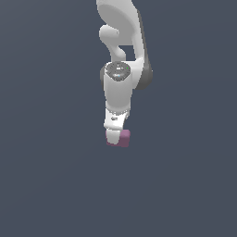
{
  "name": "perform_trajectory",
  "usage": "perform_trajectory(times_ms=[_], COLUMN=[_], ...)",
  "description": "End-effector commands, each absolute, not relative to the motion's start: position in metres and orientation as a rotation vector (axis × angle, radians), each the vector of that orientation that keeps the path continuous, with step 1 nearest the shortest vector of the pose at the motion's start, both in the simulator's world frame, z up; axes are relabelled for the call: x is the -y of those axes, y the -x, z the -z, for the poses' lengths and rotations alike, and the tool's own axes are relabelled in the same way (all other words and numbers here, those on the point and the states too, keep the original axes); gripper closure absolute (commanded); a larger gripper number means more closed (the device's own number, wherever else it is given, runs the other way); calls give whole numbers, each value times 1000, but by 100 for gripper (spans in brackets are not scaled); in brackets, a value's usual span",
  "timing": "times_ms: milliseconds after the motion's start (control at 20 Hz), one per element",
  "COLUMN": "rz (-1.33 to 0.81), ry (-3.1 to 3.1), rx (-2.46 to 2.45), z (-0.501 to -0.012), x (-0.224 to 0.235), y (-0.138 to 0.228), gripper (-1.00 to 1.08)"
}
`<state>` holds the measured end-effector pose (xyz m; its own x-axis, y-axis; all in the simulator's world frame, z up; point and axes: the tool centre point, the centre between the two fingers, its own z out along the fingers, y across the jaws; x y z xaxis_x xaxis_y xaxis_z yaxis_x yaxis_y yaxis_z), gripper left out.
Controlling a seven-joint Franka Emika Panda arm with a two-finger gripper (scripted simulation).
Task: Pick up the object and move it to a goal position.
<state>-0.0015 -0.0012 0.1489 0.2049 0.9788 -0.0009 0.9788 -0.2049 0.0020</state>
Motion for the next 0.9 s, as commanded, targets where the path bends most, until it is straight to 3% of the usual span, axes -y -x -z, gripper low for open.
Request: perform_trajectory(times_ms=[0,850], rz=[-1,0], ry=[-2397,-2333], rx=[-2029,-2104], z=[-148,-132], x=[2,3], y=[2,3], gripper=[-92,-92])
